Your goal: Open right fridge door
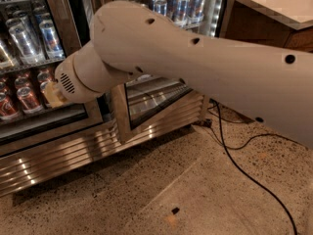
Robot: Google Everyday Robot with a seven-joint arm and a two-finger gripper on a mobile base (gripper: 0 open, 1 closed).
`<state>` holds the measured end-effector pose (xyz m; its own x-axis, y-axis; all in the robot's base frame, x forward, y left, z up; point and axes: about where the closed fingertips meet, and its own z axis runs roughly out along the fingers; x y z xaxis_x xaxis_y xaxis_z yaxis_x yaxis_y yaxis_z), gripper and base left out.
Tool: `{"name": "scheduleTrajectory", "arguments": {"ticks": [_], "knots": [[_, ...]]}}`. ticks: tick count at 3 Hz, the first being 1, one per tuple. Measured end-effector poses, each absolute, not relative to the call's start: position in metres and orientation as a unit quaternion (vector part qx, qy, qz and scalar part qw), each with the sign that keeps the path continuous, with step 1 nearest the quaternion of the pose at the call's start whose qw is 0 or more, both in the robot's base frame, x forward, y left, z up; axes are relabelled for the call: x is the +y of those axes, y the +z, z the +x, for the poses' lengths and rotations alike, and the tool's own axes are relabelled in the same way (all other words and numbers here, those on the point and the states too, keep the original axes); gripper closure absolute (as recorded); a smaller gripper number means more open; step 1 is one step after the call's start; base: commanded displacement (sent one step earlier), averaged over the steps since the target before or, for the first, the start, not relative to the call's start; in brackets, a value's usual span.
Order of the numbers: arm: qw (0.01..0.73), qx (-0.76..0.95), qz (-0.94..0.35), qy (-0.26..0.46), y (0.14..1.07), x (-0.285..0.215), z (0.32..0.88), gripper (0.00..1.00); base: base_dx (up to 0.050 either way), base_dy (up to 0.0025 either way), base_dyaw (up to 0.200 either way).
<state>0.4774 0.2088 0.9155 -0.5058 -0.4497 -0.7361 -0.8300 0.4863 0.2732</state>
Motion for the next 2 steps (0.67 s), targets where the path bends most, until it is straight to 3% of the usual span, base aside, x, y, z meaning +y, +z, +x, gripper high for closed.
{"name": "scheduleTrajectory", "arguments": {"ticks": [2], "knots": [[0.359, 0.836, -0.296, 0.291, 0.845, 0.196, 0.532, 1.00, 0.000, 0.00000, 0.000]]}}
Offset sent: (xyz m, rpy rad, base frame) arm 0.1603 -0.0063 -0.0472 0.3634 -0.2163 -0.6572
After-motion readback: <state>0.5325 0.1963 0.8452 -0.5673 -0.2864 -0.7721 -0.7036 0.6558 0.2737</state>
